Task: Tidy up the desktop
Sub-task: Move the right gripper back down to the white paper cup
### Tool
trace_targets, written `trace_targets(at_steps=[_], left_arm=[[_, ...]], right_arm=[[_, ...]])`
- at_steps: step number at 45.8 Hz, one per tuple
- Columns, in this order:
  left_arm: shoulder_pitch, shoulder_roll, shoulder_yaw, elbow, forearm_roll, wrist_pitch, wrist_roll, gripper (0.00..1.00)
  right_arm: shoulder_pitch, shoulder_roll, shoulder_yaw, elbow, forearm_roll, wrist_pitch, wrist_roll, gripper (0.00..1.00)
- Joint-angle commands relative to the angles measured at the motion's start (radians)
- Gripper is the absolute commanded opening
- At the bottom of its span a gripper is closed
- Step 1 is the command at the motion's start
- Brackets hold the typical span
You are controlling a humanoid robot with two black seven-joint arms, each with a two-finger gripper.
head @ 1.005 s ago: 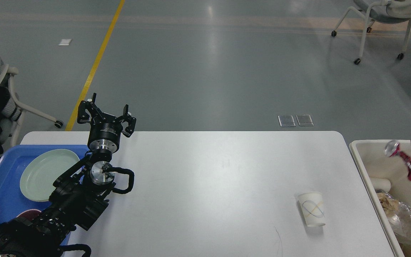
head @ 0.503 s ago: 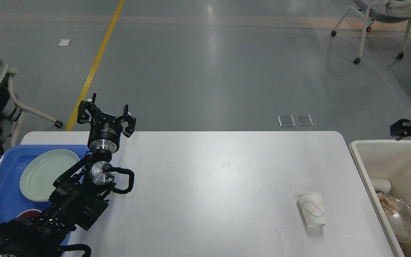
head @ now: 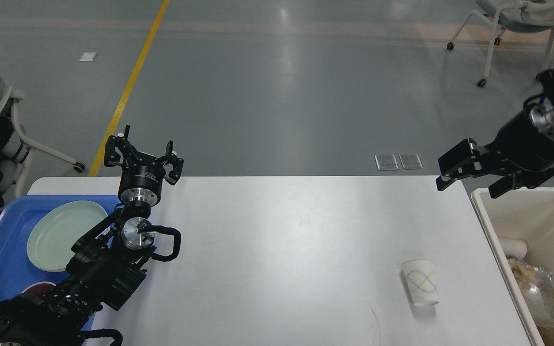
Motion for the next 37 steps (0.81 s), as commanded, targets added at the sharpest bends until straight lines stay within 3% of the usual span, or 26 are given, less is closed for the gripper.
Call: trace_targets(at_steps=[1,8,15,27,37], left_arm=[[0.001,0.0,0.0,0.0,0.0,0.0,0.0,1.0],[0.001,0.0,0.0,0.0,0.0,0.0,0.0,1.0],[0.001,0.0,0.0,0.0,0.0,0.0,0.0,1.0],[0.001,0.0,0.0,0.0,0.0,0.0,0.0,1.0],[-0.001,0.0,0.0,0.0,0.0,0.0,0.0,1.0]], right_arm=[[0.115,0.007,0.014,0.114,0.021,0.056,0.001,1.0],[0.201,0.01,0.057,0.211,0.116,0.113,0.001,1.0],[0.179,0.054,0.077,0.202,0.121,0.089,0.0,1.0],[-0.141,0.105,0.059,0.073,0.029,-0.099,-0.008,1.0],[-0.387,0.119,0.06,-0.075,0.001,-0.166,-0.01,1.0]])
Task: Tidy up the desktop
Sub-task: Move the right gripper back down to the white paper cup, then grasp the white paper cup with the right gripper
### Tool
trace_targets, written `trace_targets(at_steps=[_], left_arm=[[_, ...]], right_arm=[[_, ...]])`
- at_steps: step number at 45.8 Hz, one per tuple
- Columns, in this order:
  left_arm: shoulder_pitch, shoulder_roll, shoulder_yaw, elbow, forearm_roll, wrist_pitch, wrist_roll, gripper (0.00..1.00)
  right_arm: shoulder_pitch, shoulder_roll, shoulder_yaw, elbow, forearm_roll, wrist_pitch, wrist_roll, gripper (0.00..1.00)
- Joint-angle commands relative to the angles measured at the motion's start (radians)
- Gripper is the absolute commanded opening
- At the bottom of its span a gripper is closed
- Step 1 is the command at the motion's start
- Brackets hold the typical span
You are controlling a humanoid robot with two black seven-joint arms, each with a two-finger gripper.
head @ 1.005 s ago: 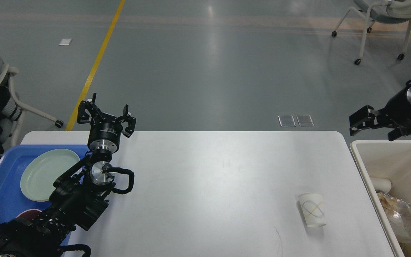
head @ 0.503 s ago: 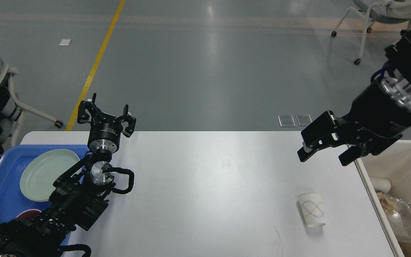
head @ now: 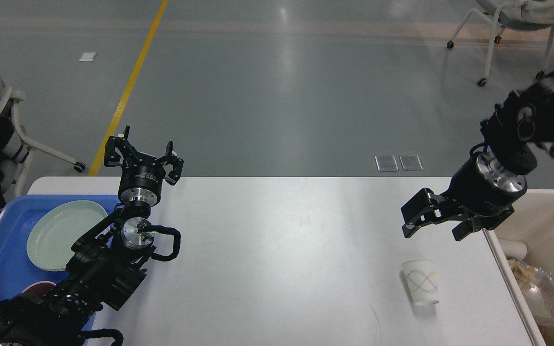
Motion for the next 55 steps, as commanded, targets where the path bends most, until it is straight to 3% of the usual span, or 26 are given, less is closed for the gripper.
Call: trace_targets(at_steps=[1,23,36,55], left_arm=[[-0.001,0.0,0.0,0.0,0.0,0.0,0.0,1.0],[-0.001,0.0,0.0,-0.002,0.0,0.0,0.0,1.0],[-0.001,0.0,0.0,0.0,0.0,0.0,0.0,1.0],[0.0,0.0,0.0,-0.002,0.0,0.0,0.0,1.0]], right_arm=[[-0.139,0.011,0.002,-0.079,-0.007,-0.041,0.0,1.0],[-0.454,0.126,0.008,-0.174,-0.002,-0.322,0.0,1.0],[-0.548,0.162,0.011,-0.236,-0.004,-0.412,0.0,1.0],[-0.63,0.185,0.012,-0.282,-0.002,-0.445,-0.014,1.0]])
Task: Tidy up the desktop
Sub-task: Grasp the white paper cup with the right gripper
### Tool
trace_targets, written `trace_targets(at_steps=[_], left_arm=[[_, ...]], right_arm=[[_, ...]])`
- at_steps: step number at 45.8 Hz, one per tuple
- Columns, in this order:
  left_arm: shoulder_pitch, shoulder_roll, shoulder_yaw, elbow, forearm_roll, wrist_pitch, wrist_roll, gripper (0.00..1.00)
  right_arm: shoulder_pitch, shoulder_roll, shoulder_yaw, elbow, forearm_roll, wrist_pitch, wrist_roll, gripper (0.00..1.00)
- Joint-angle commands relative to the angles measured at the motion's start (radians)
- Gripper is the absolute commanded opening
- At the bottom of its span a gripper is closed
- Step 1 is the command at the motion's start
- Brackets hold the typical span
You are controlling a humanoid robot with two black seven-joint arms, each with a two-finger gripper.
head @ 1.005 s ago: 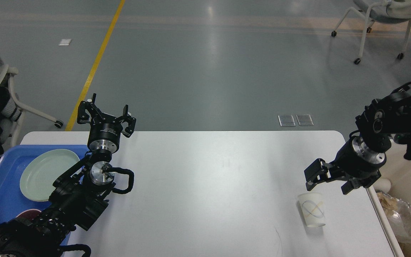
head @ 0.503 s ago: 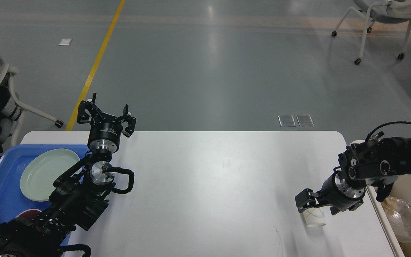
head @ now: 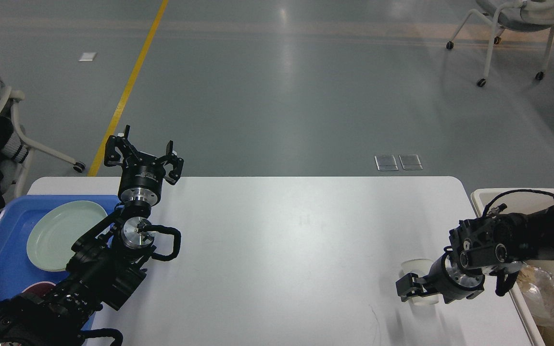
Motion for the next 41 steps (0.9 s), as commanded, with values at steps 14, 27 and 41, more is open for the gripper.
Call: trace_targets(at_steps=[14,27,41], left_arm=[[0.001,0.0,0.0,0.0,0.0,0.0,0.0,1.0],[0.0,0.0,0.0,0.0,0.0,0.0,0.0,1.0],[0.0,0.0,0.0,0.0,0.0,0.0,0.0,1.0]], right_arm=[[-0.064,0.025,0.006,-0.041,0.008,-0.079,0.0,1.0],[-0.083,0.024,0.005,-0.067,0.009,-0.1,0.0,0.98],[-0.086,0.024,-0.003,-0.072,0.006,-0.099,-0.008,0.73]])
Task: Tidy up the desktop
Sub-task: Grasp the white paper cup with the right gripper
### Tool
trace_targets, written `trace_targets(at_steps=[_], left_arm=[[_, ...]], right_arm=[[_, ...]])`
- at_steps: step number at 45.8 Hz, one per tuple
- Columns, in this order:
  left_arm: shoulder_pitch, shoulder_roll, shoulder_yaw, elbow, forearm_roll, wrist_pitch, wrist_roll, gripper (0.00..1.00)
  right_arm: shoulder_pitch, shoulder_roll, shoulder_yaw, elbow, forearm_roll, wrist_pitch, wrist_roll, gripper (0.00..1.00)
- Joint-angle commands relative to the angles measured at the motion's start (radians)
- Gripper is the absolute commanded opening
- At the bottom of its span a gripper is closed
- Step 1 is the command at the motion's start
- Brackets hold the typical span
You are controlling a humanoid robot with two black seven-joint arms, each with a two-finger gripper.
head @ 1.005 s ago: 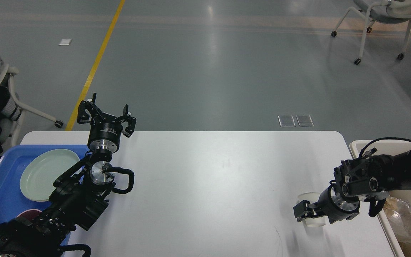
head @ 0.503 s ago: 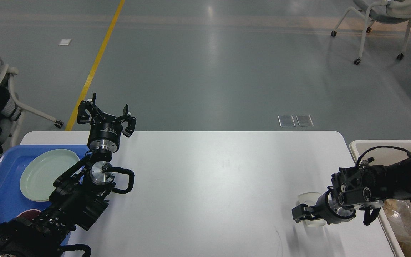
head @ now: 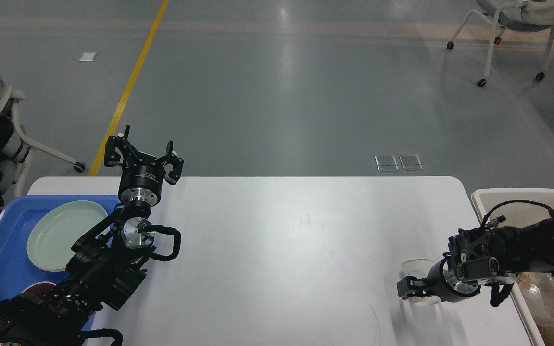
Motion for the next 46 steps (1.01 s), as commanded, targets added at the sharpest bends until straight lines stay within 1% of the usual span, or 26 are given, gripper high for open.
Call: trace_targets(at_steps=[1,10,16,19,26,46], left_arm=[[-0.001,0.0,0.0,-0.001,0.0,0.0,0.0,1.0],[-0.001,0.0,0.0,0.0,0.0,0.0,0.0,1.0],[0.001,0.0,0.0,0.0,0.0,0.0,0.0,1.0],[0.001,0.0,0.0,0.0,0.0,0.0,0.0,1.0],[0.001,0.0,0.0,0.0,0.0,0.0,0.0,1.0],[0.001,0.0,0.0,0.0,0.0,0.0,0.0,1.0]], right_arm=[[0.0,0.0,-0.003,0.0,0.0,0.001,-0.007,0.72],[0.0,-0.003,-0.001,0.0,0.0,0.001,-0.012,0.71],[0.0,-0.005,-0.001,0.0,0.0,0.003,-0.012,0.68],[0.001,-0.003,-0.001,0.0,0.0,0.003,-0.012,0.65],[0.001,-0.003,-0.001,0.0,0.0,0.005,-0.012,0.61],[0.023,-0.008,-0.007,0.006,0.002,0.014,-0.012,0.58]])
